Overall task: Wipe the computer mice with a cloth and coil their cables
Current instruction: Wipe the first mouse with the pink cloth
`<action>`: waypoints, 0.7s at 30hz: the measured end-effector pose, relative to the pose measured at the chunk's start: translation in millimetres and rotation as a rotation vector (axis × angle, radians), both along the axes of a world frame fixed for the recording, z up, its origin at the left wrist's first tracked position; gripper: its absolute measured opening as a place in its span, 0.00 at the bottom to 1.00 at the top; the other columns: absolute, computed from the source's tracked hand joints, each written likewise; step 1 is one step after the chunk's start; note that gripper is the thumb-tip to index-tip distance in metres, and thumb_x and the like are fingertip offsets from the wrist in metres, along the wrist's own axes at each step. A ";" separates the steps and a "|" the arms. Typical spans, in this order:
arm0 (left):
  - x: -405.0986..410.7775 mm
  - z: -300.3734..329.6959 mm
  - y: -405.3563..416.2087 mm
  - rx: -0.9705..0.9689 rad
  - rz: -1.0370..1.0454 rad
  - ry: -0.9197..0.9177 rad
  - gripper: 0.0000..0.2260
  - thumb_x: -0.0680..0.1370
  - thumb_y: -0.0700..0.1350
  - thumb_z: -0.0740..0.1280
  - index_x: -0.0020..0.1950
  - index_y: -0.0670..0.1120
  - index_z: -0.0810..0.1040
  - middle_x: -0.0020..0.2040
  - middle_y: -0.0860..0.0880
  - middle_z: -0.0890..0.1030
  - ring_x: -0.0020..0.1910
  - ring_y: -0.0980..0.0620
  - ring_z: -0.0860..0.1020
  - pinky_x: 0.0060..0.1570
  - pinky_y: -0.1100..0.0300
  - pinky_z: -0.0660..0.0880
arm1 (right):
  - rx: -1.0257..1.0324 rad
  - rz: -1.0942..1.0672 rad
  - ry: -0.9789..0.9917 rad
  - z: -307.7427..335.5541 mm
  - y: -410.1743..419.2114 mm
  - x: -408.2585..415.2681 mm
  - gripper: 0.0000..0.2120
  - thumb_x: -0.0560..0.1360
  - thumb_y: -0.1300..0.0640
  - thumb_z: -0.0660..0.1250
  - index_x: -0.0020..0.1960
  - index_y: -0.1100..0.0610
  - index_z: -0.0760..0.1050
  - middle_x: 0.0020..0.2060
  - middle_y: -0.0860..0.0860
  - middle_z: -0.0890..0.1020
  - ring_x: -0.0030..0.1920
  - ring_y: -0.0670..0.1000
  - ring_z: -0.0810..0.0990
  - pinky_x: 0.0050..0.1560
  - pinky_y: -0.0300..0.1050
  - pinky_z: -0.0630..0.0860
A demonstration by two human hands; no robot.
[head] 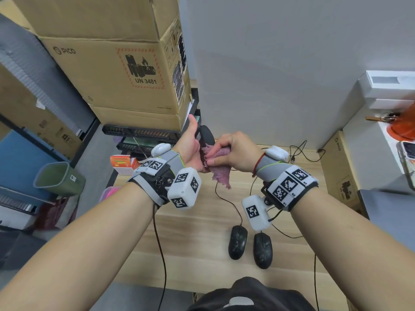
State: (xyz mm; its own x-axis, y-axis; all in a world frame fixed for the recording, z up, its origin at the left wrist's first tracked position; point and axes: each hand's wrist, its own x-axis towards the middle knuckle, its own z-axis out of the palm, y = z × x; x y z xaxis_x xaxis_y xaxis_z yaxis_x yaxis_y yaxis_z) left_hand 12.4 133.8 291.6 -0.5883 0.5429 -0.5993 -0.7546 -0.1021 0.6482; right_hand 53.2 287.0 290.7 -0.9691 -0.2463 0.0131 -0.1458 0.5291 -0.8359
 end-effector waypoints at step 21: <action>6.7 0.5 -1.0 -0.128 -0.172 0.076 0.36 0.68 0.81 0.43 0.38 0.49 0.67 0.35 0.46 0.63 0.33 0.51 0.59 0.38 0.55 0.51 | -0.012 -0.358 0.074 1.7 10.8 -17.3 0.05 0.67 0.54 0.78 0.42 0.50 0.84 0.39 0.49 0.86 0.44 0.47 0.83 0.55 0.48 0.78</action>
State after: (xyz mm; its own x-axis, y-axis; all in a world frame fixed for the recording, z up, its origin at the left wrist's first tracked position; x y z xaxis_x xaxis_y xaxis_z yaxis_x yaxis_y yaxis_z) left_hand 19.0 132.8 292.2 -0.5399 0.5615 -0.6271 -0.7021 0.1104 0.7034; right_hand 35.9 297.8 292.4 -0.9903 0.1087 0.0869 -0.0134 0.5474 -0.8367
